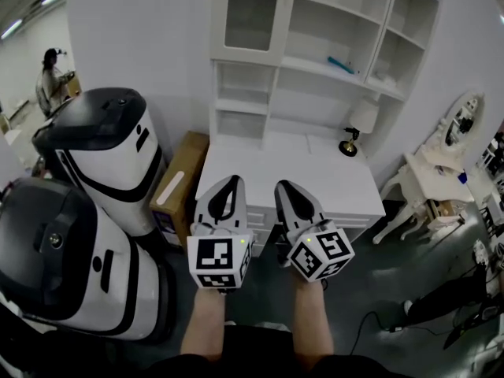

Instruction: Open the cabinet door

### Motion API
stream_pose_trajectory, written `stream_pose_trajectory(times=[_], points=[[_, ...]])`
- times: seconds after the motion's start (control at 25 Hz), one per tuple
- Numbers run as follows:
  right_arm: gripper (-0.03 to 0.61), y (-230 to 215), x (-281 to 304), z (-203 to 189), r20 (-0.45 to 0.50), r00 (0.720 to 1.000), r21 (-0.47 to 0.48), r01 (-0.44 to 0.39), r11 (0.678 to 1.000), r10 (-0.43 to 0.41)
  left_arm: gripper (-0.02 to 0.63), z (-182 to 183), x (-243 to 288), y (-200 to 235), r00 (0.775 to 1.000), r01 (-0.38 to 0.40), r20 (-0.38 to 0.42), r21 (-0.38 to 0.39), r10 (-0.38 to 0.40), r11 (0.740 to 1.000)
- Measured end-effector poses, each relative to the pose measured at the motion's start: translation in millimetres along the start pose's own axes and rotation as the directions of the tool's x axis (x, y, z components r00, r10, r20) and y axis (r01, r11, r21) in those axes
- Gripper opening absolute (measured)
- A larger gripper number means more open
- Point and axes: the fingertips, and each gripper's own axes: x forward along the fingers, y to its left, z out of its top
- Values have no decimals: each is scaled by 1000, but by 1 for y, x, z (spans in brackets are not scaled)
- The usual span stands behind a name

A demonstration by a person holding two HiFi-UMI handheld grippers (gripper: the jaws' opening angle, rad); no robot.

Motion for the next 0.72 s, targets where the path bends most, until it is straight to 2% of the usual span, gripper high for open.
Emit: stream_pose_trajectory(times=[0.36, 0.56, 0.72], points=[[20, -7, 32, -11, -15, 999, -14, 31, 999, -32, 12, -7, 20, 17, 999, 44, 7, -28, -43, 999], [20, -20, 46, -22, -30, 999, -5, 31, 1000, -31, 14, -18, 34, 26, 1000, 30, -5, -48, -31, 998], [20, -33, 65, -26, -17, 1000, 4, 19, 1000, -19, 12, -23, 52, 36, 1000, 13, 0, -33, -13, 999]])
